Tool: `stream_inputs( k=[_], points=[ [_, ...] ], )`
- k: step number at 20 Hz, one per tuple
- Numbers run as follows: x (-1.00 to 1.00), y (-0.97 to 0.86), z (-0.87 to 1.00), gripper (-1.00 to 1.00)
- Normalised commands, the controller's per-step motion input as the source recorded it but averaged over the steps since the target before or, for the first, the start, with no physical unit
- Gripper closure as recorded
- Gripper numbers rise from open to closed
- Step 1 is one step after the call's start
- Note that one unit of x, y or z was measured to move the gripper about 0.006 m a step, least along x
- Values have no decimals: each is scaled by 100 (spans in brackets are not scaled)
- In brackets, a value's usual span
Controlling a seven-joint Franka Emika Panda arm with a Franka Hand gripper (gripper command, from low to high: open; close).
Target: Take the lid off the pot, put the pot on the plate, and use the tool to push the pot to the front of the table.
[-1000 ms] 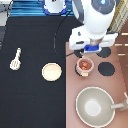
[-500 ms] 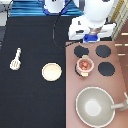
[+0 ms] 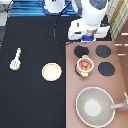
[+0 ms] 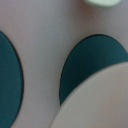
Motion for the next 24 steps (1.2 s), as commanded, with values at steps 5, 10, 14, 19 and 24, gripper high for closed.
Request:
stream_inputs(
  k=[5, 10, 14, 19, 24],
  points=[
    [47, -12, -42, 100],
    [8, -15, -43, 100],
    [-12, 0, -16, 100],
    [-31, 13, 7, -100],
    [-6, 16, 17, -100]
  ],
)
